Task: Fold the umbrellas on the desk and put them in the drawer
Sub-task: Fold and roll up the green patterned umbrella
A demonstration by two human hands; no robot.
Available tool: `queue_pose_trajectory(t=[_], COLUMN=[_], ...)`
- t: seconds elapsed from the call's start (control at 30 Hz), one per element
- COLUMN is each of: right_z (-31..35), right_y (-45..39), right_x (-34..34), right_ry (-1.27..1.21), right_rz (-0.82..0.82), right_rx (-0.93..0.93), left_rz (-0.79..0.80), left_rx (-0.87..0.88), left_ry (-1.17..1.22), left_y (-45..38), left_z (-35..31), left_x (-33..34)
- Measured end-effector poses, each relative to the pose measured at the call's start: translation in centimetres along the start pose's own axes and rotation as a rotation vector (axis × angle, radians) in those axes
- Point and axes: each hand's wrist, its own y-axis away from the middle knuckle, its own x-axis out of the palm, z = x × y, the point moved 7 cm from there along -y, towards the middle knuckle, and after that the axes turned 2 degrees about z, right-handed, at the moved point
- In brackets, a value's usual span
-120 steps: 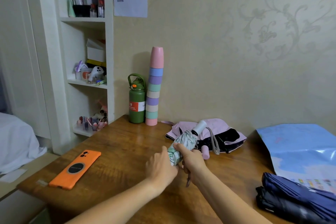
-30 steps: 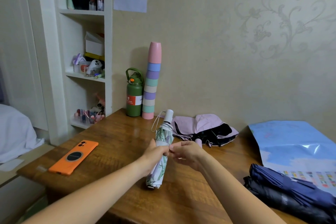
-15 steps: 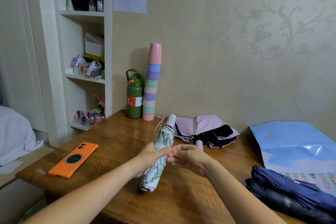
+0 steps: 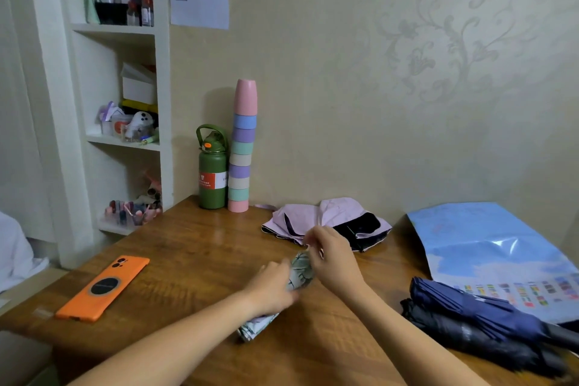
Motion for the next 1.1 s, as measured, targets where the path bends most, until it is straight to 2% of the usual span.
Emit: queue_pose_trajectory(t=[0.1,0.23,0.43,0.57,0.7,0.83,0.97,1.1], right_z=[-0.7,-3.5,-6.8,-10.2,-12.6,-14.1,-14.7,-15.2], right_y=[1.0,3.4,8.9,14.3,19.0,21.4,22.7,22.9], right_x=[-0.6,-1.7,-7.7,-11.1,-15.2,-17.9,-18.1,-17.6], right_ry=[0.260,0.553,0.585,0.617,0.764,0.770,0.683,0.659], right_rz=[0.063,0.346,0.125,0.037,-0.034,-0.004,0.125,0.214], right_rx=[-0.120,-0.019,0.138,0.220,0.268,0.389,0.395,0.431], left_rz=[-0.011,-0.052,-0.053,-0.067,-0.171,-0.186,-0.210,-0.147], left_rx=[0.159,0.299,0.476,0.691,0.902,0.849,0.772,0.608], left_ry=[-0.105,-0.141,-0.094,-0.216,-0.342,-0.259,-0.261,-0.294], left_y=[-0.2,0.7,2.4,4.3,5.7,6.1,5.2,3.1], left_z=[-3.1,-7.7,-13.7,-17.8,-21.8,-25.2,-27.3,-26.8], left_x=[-0.2,-0.3,3.1,7.5,10.8,12.1,13.0,13.9])
